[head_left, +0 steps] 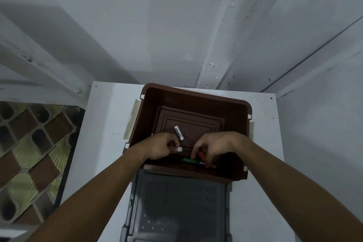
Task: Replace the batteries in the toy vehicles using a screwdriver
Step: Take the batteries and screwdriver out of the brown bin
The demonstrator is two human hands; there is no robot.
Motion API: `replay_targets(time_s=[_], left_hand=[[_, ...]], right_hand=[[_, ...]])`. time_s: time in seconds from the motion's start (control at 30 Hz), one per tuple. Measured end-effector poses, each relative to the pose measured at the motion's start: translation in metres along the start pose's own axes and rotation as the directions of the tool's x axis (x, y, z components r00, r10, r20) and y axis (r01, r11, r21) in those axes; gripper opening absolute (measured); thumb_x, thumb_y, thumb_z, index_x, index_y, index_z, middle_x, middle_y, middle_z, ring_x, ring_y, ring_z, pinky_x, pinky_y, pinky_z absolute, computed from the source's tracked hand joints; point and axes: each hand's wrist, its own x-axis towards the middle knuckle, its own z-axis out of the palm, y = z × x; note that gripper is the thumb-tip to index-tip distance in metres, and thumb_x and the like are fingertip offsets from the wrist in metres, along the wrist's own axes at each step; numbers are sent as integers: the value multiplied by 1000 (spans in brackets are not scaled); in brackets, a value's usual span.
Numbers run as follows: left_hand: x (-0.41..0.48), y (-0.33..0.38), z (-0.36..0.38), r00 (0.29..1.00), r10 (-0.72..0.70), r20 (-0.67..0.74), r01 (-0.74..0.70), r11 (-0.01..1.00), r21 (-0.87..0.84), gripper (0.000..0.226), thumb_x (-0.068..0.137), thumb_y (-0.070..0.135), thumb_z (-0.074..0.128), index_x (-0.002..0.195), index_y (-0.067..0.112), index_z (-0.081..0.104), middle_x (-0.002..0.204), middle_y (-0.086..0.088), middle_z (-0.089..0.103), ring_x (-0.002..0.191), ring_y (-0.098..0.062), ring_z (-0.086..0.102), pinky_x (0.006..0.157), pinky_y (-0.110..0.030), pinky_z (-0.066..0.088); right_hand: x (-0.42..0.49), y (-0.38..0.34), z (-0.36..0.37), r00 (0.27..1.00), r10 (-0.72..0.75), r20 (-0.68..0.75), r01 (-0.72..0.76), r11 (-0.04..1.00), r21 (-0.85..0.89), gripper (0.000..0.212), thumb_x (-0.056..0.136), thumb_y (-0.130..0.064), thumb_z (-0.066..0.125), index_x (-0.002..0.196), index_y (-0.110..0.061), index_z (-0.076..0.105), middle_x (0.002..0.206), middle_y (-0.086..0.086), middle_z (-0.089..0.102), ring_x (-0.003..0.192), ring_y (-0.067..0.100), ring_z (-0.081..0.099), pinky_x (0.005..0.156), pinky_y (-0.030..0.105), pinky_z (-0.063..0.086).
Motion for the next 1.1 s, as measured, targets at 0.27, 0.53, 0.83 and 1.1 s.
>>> replay_targets(time_s=[0.27, 0.53, 0.83, 1.1], left_hand=[[11, 6, -12, 944, 160, -290, -110, 978, 179, 11, 93, 12, 61, 103, 8, 63, 115, -4, 52, 112, -21, 48, 88, -19, 32], [17, 5, -16, 949, 237, -206, -180, 949, 260, 9, 86, 11, 69, 95, 13, 66, 108, 0, 61, 111, -20, 48, 91, -26, 35], [13, 2, -15, 980, 126, -153, -58, 921, 386, 19, 79, 12, 73, 95, 18, 65, 119, -3, 56, 118, -24, 41, 96, -28, 37], [7, 7, -14, 990, 96, -99, -31, 855, 518, 24, 85, 15, 67, 107, 13, 58, 114, -11, 64, 107, -29, 60, 84, -32, 48]], right_hand=[[-1, -4, -2, 1000, 11, 21, -10, 998, -55, 50, 80, 0, 72, 123, -24, 65, 106, -4, 57, 100, 23, 62, 85, 33, 55], [0, -5, 0, 999, 8, 34, -5, 998, -65, 52, 79, 1, 72, 122, -27, 65, 118, -2, 51, 106, 26, 59, 82, 31, 56], [-1, -6, 0, 1000, -6, 31, 9, 997, -82, 54, 78, 1, 73, 123, -27, 63, 109, -6, 50, 106, 28, 60, 83, 35, 56], [-3, -8, 2, 1000, -14, 12, 15, 998, -69, 59, 77, 3, 73, 121, -32, 57, 104, -8, 49, 91, 17, 56, 74, 30, 55]])
